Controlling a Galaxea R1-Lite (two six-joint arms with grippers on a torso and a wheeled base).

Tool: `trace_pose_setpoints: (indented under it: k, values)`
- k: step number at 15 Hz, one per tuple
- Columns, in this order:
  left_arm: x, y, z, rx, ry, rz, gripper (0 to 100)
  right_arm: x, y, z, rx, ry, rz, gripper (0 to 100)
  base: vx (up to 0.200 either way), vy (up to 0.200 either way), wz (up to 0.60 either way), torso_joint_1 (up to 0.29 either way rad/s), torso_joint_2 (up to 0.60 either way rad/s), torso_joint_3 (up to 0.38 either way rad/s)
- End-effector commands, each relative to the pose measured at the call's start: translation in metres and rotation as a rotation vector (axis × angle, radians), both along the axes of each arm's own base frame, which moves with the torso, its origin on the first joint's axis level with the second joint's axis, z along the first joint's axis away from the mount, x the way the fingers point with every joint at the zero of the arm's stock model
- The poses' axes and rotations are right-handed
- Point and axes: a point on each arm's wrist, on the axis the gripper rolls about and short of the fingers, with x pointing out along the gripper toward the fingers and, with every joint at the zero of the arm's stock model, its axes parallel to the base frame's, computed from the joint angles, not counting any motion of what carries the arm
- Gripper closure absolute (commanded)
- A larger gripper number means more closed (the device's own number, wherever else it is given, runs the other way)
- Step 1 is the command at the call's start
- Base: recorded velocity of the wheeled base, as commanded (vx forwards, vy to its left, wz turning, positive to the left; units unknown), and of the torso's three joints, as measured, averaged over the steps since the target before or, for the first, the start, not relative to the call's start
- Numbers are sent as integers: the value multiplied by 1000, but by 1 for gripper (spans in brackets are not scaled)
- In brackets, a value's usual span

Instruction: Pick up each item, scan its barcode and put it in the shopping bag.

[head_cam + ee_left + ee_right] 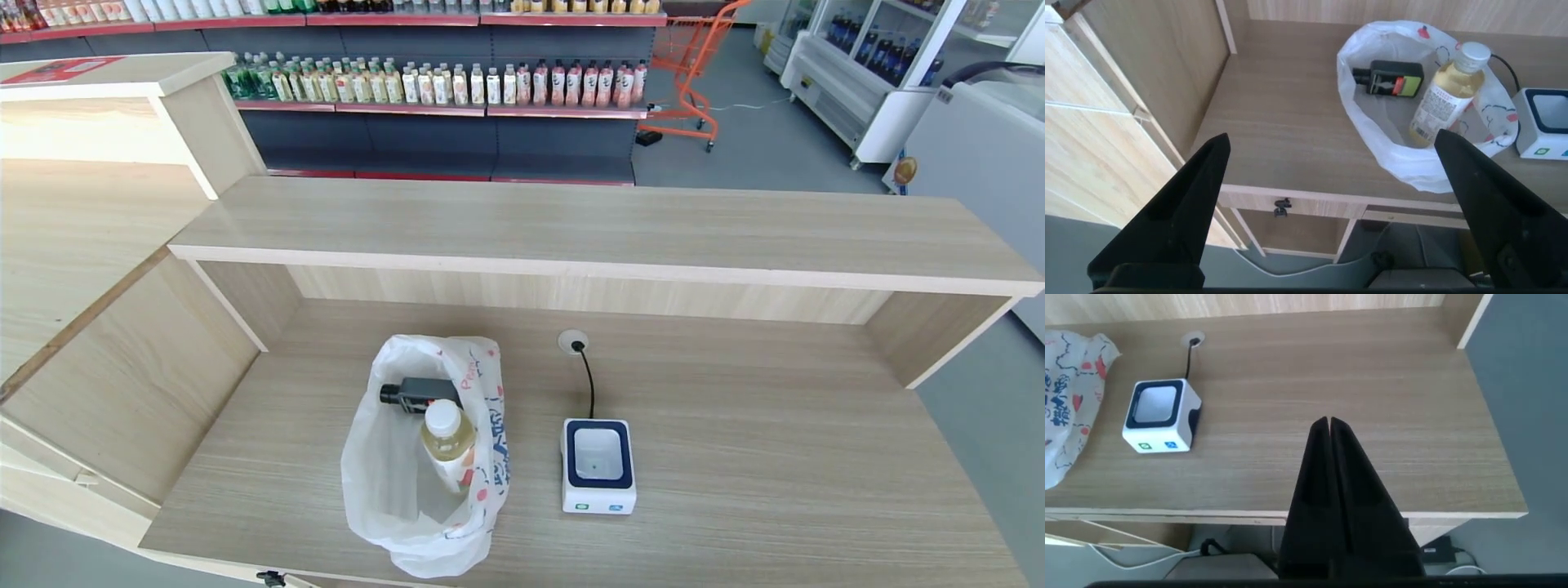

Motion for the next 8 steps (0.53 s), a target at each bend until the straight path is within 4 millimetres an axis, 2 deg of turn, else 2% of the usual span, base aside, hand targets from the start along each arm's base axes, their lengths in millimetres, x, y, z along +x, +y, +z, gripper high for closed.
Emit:
trace_pose_setpoints:
  k: [1, 8]
  values:
    - [0, 0, 0, 0, 0, 0, 0, 0, 0, 0, 0, 2, 2, 100, 0, 0, 0, 0, 0, 0]
    - [0, 0, 0, 0, 0, 0, 0, 0, 0, 0, 3, 3, 0, 100, 0, 0, 0, 0, 0, 0]
